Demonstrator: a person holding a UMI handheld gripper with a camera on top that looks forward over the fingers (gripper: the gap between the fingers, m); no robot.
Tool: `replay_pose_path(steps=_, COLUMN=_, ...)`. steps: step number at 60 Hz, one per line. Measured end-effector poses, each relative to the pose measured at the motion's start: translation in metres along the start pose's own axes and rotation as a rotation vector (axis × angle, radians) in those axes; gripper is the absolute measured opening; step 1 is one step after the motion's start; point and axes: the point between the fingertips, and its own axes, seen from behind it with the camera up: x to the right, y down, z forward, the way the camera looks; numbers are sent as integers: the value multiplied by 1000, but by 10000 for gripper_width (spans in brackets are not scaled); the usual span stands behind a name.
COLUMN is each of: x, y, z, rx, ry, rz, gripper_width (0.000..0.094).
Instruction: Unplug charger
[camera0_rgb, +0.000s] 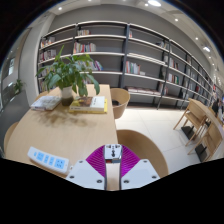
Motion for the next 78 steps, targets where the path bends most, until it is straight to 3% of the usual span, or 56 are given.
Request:
replay_pose_path(steps=8, x=-18, y=40, z=21, rx=-72, ry=-45, rz=25, gripper_width=164)
replay_pose_path(steps=17, x=-17, y=70, z=30, rx=-145, ry=-7, rz=-11, gripper_width=222)
replay_pose_path(steps=22, x=-20, y=70, z=27, rx=-124, ry=-11, rz=29, gripper_width=272)
replay_pose_path(steps=27, x=-19, y=65, z=21, rx=-126, ry=-8, rz=39, gripper_width=455)
replay_pose_path(steps=33, x=-21, y=31, z=-10, rx=-70, ry=9, rz=54, gripper_width=528)
replay_pose_path(steps=41, x=-27, y=-28, z=-72, rx=35, ry=37, rz=69, gripper_width=541)
replay_pose_path(steps=51, x=-52, y=-63, z=-161, rx=136, ry=28, rz=72, gripper_width=591)
replay_pose_path(steps=63, x=-94, y=-42, z=-246, rx=167, ry=-27, rz=47, gripper_width=595)
replay_pose_path(steps=78, x=-131, y=27, z=-301, rx=111, ry=-64, rz=39, gripper_width=592)
